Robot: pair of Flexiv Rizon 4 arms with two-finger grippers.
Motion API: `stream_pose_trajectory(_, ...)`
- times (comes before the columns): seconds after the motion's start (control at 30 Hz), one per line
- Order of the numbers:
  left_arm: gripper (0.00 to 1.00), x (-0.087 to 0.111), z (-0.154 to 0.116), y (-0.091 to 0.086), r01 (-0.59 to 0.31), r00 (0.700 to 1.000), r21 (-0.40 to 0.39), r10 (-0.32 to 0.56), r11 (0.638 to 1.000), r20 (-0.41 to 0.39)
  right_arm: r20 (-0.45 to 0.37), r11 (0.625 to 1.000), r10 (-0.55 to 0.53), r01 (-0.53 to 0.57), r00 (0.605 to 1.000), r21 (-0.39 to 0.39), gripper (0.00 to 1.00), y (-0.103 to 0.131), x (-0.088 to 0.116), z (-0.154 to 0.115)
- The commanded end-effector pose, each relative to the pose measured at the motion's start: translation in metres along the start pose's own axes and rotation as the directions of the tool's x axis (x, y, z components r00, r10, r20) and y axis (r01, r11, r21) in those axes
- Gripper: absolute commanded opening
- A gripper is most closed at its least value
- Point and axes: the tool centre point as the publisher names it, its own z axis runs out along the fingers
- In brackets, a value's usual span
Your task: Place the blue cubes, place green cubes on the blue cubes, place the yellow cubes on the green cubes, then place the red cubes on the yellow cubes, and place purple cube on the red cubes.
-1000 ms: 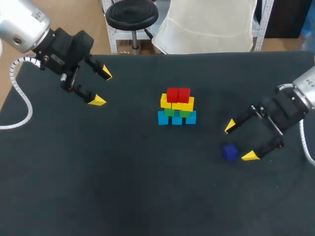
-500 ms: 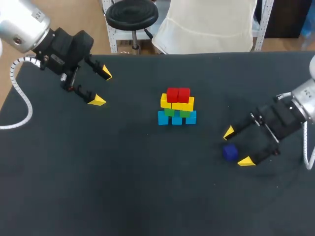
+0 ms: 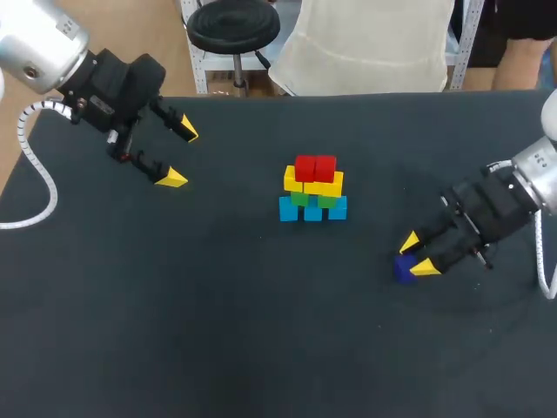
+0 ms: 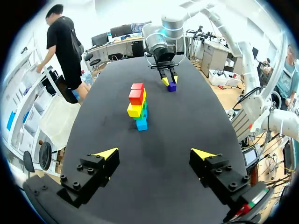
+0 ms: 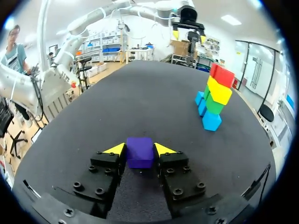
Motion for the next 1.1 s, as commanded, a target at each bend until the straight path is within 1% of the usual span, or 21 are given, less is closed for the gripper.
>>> stream_pose_trajectory(0.03, 1.00, 0.001, 0.000, 0.000, -0.002, 1.000, -0.002, 0.002, 1.000, 0.001, 0.012, 0.999, 0.030, -0.031, 0.999, 0.042, 0.00, -0.004, -0.008, -0.006)
stream_pose_trajectory(0.2, 1.00, 0.001, 0.000, 0.000, -0.002, 1.000, -0.002, 0.002, 1.000, 0.001, 0.022, 0.984, 0.105, -0.107, 0.994, 0.144, 0.00, -0.026, -0.023, -0.019)
stream_pose_trajectory(0.23, 1.00, 0.001, 0.000, 0.000, -0.002, 1.000, -0.002, 0.002, 1.000, 0.001, 0.031, 0.981, 0.106, -0.110, 0.994, 0.160, 0.00, -0.032, -0.028, -0.022)
stream_pose_trajectory(0.27, 1.00, 0.001, 0.000, 0.000, -0.002, 1.000, -0.002, 0.002, 1.000, 0.001, -0.010, 0.973, 0.151, -0.147, 0.988, 0.179, 0.00, -0.038, -0.032, -0.024)
stream_pose_trajectory(0.3, 1.00, 0.001, 0.000, 0.000, -0.002, 1.000, -0.002, 0.002, 1.000, 0.001, -0.049, 0.968, 0.160, -0.147, 0.986, 0.202, 0.00, -0.046, -0.037, -0.027)
stream_pose_trajectory(0.37, 1.00, 0.001, 0.000, 0.000, -0.002, 1.000, -0.002, 0.002, 1.000, 0.001, -0.067, 0.958, 0.181, -0.160, 0.981, 0.239, 0.00, -0.059, -0.051, -0.033)
stream_pose_trajectory(0.53, 1.00, 0.001, 0.000, 0.000, -0.002, 1.000, -0.002, 0.002, 1.000, 0.001, -0.064, 0.946, 0.161, -0.135, 0.985, 0.295, 0.00, -0.089, -0.089, -0.048)
stream_pose_trajectory(0.67, 1.00, 0.001, 0.000, 0.000, -0.002, 1.000, -0.002, 0.002, 1.000, 0.001, -0.064, 0.941, 0.152, -0.125, 0.986, 0.314, 0.00, -0.111, -0.114, -0.052)
stream_pose_trajectory(0.83, 1.00, 0.001, 0.000, 0.000, -0.002, 1.000, -0.002, 0.002, 1.000, 0.001, -0.061, 0.941, 0.126, -0.100, 0.990, 0.325, 0.00, -0.129, -0.143, -0.059)
stream_pose_trajectory(0.93, 1.00, 0.001, 0.000, 0.000, -0.002, 1.000, -0.002, 0.002, 1.000, 0.001, -0.059, 0.941, 0.119, -0.094, 0.991, 0.325, 0.00, -0.139, -0.155, -0.060)
stream_pose_trajectory(1.1, 1.00, 0.001, 0.000, 0.000, -0.002, 1.000, -0.002, 0.002, 1.000, 0.001, -0.048, 0.948, 0.123, -0.103, 0.991, 0.302, 0.00, -0.148, -0.166, -0.047)
